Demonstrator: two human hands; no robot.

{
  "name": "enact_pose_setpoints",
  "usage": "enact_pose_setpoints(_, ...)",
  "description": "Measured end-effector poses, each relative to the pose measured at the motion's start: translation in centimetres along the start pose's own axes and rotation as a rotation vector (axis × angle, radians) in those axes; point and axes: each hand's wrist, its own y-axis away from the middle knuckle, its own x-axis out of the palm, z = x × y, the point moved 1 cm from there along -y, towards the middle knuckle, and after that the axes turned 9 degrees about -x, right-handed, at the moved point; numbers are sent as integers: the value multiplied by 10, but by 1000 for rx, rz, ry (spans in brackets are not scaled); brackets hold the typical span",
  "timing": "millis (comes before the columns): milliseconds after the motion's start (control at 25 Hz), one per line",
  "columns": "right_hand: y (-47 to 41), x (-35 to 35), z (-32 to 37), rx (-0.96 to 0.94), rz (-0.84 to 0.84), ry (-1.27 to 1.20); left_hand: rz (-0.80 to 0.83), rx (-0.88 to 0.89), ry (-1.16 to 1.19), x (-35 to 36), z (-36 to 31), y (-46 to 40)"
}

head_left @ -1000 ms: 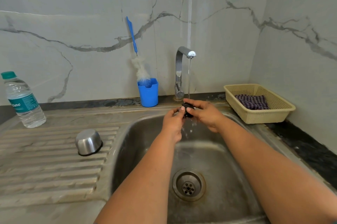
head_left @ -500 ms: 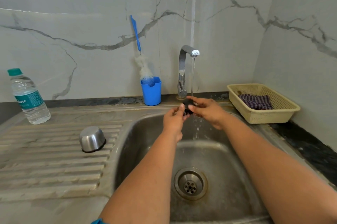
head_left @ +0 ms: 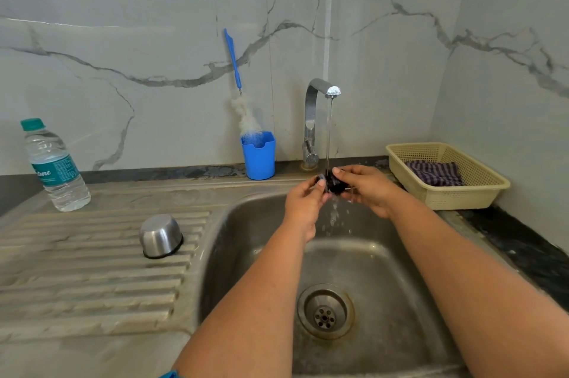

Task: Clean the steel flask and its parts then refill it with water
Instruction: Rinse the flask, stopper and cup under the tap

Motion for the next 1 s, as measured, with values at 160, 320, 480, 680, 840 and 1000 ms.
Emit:
enact_pose_setpoints(160,5,-11,-5,-61,23,-59,-1,-37,-29,10,-1,-2)
enact_pose_setpoints(320,8,-15,0,-165,87,18,-23,-126,44,17,-3,2)
enact_pose_setpoints(480,7,-2,-5,-258,202,315,-39,-185,127,9,-9,3)
enact_pose_setpoints(680,0,16,0,-266,-47,519,-7,136,-280,15,-2,4)
enact_pose_setpoints(840,-3,20,0,-248,-39,810,-103,203,-293,11,-3,-2)
enact_pose_setpoints(1000,10,13,-2,-581,117,947,-28,3,81,10,-7,0)
